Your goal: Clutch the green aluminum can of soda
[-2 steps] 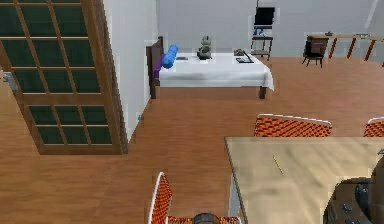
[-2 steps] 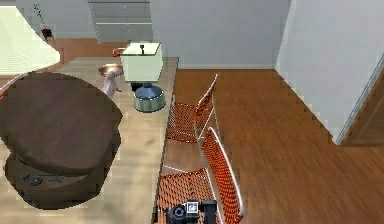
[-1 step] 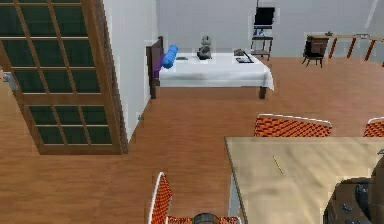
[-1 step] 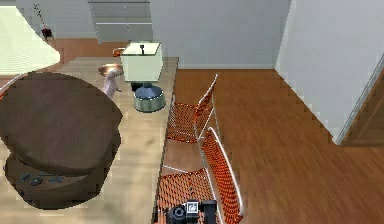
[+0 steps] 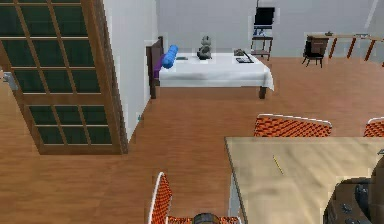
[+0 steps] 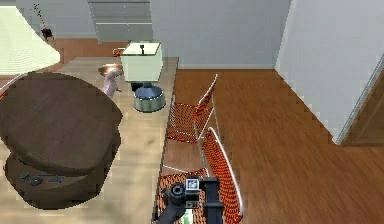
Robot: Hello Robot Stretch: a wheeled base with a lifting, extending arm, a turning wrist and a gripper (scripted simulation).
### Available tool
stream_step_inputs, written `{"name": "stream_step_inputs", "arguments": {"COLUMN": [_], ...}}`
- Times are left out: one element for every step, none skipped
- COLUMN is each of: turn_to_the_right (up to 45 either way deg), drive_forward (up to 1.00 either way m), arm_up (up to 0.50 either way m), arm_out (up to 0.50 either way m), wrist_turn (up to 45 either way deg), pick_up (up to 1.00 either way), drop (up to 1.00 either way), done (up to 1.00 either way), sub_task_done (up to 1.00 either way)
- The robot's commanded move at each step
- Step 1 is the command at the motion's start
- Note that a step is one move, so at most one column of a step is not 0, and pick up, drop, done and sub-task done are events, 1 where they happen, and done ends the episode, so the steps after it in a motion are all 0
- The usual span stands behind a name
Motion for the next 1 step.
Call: {"name": "stream_step_inputs", "arguments": {"turn_to_the_right": [0.0], "drive_forward": [0.00], "arm_up": [0.00], "arm_out": [0.02], "wrist_turn": [0.0], "pick_up": [0.00], "drop": [0.00], "done": [0.00], "sub_task_done": [0.00]}}
